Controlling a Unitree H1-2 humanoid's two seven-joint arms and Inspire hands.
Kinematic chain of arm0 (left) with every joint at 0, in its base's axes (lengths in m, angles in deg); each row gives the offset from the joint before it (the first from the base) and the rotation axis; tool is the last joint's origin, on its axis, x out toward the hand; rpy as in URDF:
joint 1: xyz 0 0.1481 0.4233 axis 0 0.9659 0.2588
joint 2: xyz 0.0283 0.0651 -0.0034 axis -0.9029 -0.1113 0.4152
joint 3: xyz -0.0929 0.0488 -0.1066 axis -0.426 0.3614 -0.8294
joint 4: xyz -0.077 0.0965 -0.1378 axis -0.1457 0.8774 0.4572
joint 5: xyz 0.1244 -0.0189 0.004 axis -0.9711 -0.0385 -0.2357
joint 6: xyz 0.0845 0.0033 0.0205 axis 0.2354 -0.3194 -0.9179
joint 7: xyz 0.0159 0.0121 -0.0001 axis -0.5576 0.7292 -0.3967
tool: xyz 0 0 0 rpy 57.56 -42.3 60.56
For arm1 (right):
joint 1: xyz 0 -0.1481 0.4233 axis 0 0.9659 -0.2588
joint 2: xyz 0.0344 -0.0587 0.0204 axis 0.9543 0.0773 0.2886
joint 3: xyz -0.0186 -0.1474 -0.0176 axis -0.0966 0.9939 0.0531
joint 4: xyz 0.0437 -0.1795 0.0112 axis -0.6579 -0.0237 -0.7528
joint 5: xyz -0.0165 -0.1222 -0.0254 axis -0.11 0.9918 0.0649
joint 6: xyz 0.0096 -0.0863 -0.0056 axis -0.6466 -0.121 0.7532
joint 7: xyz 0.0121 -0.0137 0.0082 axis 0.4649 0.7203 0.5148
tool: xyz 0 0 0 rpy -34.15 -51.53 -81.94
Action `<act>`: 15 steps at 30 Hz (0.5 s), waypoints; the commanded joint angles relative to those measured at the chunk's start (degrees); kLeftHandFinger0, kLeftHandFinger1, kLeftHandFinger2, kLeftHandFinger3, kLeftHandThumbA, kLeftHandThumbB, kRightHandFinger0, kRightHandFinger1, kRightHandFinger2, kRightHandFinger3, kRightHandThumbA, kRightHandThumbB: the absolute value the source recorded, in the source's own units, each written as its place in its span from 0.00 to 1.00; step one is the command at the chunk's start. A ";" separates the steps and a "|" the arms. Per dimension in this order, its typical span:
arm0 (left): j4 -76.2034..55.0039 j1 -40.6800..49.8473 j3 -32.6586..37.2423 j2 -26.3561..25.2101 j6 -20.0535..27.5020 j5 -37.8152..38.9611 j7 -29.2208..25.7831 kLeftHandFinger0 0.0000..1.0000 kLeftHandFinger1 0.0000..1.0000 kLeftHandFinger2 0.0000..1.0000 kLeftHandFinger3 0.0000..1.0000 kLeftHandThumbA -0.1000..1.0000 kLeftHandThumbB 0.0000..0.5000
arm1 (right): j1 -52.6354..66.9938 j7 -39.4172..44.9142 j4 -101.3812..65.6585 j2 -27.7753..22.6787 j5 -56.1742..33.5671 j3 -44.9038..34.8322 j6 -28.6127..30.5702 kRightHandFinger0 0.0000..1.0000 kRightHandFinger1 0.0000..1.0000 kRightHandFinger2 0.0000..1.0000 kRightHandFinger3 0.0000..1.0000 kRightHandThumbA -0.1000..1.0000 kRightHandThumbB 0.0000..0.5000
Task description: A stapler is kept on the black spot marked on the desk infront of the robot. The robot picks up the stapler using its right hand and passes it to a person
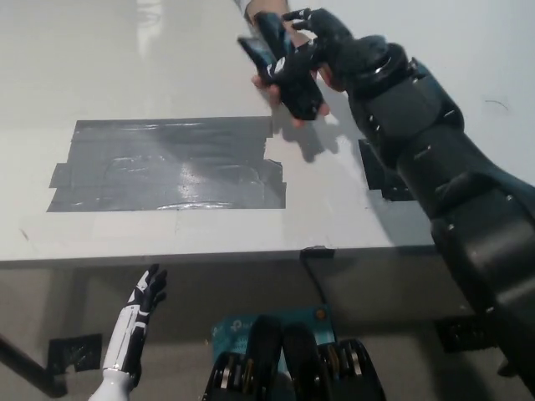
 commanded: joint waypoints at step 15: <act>-1.38 -1.09 0.52 -0.08 1.95 0.75 0.03 1.00 1.00 1.00 1.00 1.00 1.00 | 2.58 8.82 -31.26 -16.76 -0.69 -5.48 6.62 1.00 1.00 1.00 1.00 1.00 1.00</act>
